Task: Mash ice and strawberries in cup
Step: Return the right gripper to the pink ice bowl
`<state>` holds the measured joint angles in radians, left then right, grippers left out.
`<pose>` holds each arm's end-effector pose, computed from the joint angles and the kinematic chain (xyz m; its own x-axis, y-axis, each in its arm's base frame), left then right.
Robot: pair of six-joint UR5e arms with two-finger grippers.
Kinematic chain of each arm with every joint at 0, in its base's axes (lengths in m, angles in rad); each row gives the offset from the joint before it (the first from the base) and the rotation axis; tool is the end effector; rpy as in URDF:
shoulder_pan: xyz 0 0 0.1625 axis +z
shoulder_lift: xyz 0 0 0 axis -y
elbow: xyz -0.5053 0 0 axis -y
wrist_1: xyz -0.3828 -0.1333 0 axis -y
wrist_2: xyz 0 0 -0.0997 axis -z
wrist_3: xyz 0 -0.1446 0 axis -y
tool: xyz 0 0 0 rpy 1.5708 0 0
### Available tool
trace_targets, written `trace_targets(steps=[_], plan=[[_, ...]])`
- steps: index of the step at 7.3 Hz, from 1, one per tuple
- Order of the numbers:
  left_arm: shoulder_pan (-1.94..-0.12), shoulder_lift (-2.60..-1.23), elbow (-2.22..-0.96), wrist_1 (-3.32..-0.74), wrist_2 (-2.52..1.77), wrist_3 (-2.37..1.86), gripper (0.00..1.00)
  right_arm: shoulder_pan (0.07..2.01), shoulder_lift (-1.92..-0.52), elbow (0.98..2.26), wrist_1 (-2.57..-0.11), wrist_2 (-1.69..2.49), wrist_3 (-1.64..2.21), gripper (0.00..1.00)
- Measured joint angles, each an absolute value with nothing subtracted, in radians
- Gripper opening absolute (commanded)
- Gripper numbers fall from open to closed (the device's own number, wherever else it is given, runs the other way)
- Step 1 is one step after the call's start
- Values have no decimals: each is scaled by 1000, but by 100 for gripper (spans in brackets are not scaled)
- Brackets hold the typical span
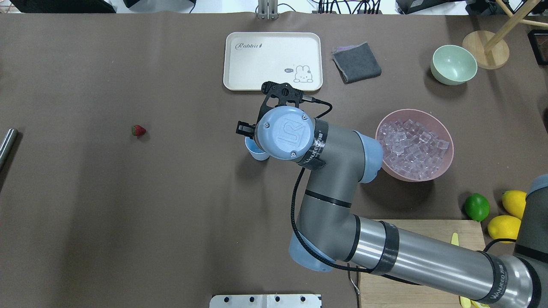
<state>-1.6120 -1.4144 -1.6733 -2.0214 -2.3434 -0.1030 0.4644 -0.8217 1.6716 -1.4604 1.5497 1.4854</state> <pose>-0.0503 -0.4338 0.7392 0.7188 0.1439 -0.6801 0.1125 0.9413 0.3181 -0.6295 -0.4678 0.2462 0.5502 0.1802 0.8153 -0.4178 0.9048 0.0819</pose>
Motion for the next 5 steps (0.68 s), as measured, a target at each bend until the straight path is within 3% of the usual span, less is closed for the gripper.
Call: trace_targets(steps=[4, 5], plan=[[-1612, -1416, -1677, -2022, -2344, -108, 99, 641, -1076, 1882, -1531, 1734, 1164, 82], [-1612, -1417, -1678, -2022, -2345, -109, 99, 683, -1145, 1908, -1529, 1756, 1043, 77]])
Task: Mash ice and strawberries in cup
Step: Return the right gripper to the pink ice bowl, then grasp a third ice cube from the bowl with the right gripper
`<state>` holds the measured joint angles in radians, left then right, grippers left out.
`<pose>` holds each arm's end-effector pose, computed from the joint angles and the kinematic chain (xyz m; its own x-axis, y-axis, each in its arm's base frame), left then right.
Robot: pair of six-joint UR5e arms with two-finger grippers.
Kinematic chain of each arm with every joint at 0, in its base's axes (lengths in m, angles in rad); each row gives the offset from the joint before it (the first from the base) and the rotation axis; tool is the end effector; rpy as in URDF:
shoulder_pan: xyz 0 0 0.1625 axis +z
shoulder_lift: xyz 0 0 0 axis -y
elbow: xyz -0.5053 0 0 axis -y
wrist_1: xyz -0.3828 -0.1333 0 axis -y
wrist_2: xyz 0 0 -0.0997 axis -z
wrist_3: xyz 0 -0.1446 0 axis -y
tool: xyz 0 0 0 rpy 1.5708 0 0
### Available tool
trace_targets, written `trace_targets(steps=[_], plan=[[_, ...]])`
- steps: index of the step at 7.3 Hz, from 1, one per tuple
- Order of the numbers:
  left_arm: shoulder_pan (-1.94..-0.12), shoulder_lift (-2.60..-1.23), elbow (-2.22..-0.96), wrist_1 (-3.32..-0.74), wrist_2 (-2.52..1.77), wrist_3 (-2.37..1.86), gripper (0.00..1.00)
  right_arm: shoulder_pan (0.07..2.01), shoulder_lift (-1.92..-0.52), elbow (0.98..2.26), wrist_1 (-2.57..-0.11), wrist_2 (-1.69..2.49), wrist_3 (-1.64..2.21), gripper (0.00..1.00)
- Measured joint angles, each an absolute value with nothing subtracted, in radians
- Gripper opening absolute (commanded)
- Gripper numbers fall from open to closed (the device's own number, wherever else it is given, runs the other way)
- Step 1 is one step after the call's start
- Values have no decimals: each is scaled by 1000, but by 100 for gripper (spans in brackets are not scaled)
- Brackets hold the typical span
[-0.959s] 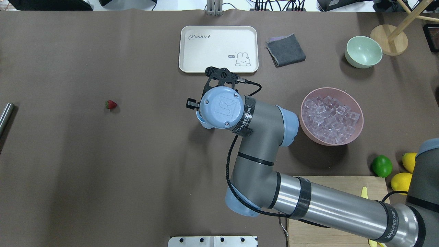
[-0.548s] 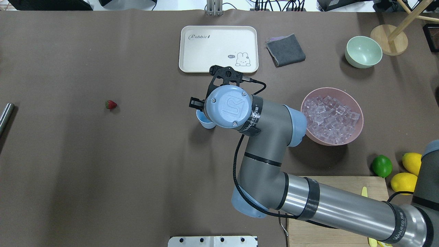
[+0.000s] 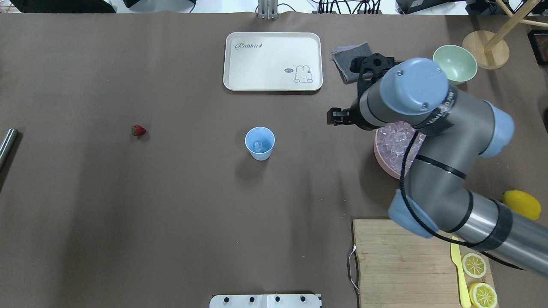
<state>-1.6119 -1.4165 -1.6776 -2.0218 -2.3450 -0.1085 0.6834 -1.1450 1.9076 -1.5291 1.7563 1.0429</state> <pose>-0.0501 -0.4353 0.7359 0.7173 0.1440 -0.6817 0.1162 0.9400 0.3207 -0.4421 -0.4975 0.3850 0.7253 -0.0478 0.6867 -0.1762 0.9515 0.2523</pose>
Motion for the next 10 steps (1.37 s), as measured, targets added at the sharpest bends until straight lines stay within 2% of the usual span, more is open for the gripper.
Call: trace_targets(steps=[4, 6, 7, 9, 10], plan=[[-1611, -1419, -1692, -2019, -2346, -110, 99, 777, -1222, 1871, -1531, 1797, 703, 77], [-1611, -1418, -1694, -2019, -2347, -110, 99, 783, -1256, 1856, -1528, 1801, 638, 72], [-1611, -1418, -1695, -2019, -2347, -110, 99, 777, -1263, 1849, -1528, 1804, 628, 58], [-1611, -1418, -1695, -2020, -2346, -111, 99, 762, -1266, 1837, -1528, 1837, 624, 52], [-1611, -1418, -1695, -2020, -2346, -112, 99, 758, -1265, 1828, -1528, 1849, 623, 46]])
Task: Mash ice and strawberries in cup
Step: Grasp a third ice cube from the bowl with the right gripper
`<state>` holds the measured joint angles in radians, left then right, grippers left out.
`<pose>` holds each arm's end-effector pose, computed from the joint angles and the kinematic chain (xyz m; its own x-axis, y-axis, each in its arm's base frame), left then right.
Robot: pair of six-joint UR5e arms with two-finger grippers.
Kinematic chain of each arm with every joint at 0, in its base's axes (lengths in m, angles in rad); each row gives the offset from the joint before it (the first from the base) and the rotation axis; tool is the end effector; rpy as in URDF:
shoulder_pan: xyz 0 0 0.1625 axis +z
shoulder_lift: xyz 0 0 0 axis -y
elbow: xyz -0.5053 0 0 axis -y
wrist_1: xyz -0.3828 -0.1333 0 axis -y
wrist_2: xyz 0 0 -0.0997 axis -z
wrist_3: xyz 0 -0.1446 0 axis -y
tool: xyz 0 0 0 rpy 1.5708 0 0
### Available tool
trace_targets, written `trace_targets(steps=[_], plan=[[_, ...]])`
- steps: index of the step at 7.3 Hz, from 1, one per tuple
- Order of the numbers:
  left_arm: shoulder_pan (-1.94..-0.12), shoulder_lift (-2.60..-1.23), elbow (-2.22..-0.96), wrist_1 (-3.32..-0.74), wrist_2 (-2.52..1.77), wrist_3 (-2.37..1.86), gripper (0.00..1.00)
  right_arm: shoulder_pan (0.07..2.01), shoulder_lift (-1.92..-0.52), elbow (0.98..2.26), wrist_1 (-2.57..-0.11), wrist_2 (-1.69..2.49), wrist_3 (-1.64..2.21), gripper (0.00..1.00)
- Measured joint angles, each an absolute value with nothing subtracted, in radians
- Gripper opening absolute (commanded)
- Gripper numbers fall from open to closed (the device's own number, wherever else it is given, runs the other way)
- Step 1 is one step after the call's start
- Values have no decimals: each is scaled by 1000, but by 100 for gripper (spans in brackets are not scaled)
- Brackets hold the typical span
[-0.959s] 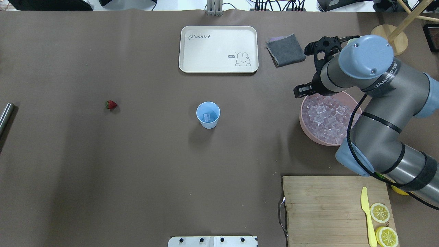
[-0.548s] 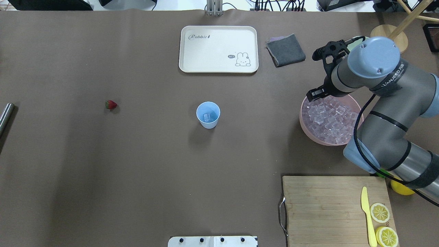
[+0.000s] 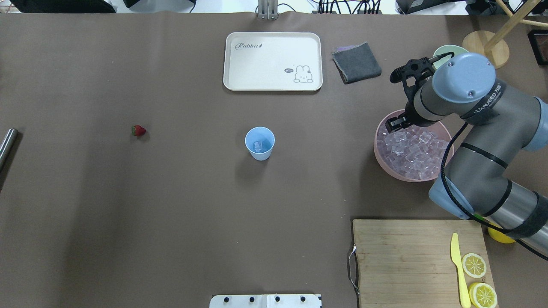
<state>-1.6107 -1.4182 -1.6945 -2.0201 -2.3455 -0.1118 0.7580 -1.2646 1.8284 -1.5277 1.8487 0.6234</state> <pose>-0.0496 -0.4374 0.7266 0.7169 0.1534 -0.6801 0.1171 0.9351 0.3343 -0.3983 -0.5060 0.4971 0.7927 -0.3246 0.5159 0.1647 0.9290 0.3315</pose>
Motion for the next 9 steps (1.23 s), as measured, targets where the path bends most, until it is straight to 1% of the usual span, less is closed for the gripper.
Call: trace_targets(steps=[1, 2, 3, 4, 7, 9], plan=[[-1611, -1419, -1695, -2020, -2345, -112, 99, 754, -1263, 1814, -1527, 1852, 624, 45], [-1611, -1419, -1695, -2020, -2345, -112, 99, 749, -1263, 1803, -1526, 1852, 624, 41], [-1611, -1417, -1694, -2020, -2345, -111, 99, 745, -1262, 1796, -1526, 1850, 626, 28], [-1611, -1417, -1694, -2021, -2345, -111, 99, 742, -1261, 1794, -1526, 1849, 629, 21], [-1611, -1412, -1694, -2022, -2345, -111, 99, 739, -1253, 1810, -1527, 1855, 631, 19], [-1611, -1411, -1693, -2022, -2345, -110, 99, 765, -1250, 1870, -1534, 1893, 632, 18]])
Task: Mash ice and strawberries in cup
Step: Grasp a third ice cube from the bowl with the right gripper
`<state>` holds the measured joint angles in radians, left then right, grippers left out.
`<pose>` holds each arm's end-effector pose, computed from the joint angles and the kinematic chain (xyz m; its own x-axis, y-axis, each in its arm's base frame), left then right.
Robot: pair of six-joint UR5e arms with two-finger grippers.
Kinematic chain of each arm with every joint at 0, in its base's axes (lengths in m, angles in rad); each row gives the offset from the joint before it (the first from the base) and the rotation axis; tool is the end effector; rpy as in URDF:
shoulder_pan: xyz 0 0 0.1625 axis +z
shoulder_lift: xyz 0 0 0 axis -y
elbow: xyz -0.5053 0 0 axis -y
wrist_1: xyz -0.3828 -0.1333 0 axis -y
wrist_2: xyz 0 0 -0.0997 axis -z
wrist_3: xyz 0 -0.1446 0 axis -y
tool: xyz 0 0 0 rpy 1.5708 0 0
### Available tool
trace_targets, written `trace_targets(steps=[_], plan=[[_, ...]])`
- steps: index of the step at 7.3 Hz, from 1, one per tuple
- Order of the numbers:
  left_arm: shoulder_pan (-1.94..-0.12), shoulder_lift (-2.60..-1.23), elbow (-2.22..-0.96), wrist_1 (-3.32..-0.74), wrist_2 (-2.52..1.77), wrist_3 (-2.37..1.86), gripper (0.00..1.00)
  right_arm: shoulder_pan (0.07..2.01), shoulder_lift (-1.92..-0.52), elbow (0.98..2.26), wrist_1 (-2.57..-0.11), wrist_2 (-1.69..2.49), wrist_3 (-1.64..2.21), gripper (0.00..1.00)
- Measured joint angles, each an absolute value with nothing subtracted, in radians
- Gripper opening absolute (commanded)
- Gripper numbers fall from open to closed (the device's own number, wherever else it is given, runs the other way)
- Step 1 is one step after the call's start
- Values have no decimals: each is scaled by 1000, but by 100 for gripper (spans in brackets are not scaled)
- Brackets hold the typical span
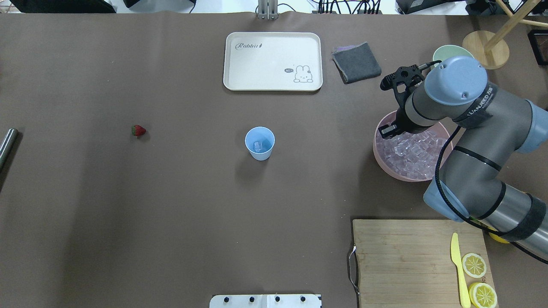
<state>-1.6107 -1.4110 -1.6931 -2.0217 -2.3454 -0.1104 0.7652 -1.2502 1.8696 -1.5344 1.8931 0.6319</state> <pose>-0.0495 -0.4333 0.7303 0.7169 0.1499 -0.6809 0.1162 0.9372 0.3287 -0.3964 -0.5020 0.4677 0.7554 -0.3357 0.5628 0.1555 0.9261 0.3438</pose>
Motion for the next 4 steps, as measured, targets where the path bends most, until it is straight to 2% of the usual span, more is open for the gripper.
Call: trace_targets(steps=[2, 4], plan=[[-1611, -1410, -1693, -2022, -2345, -110, 99, 777, -1228, 1911, -1532, 1933, 726, 18], [-1611, -1413, -1692, -2021, -2345, -111, 99, 687, -1120, 1883, -1536, 1862, 939, 18]])
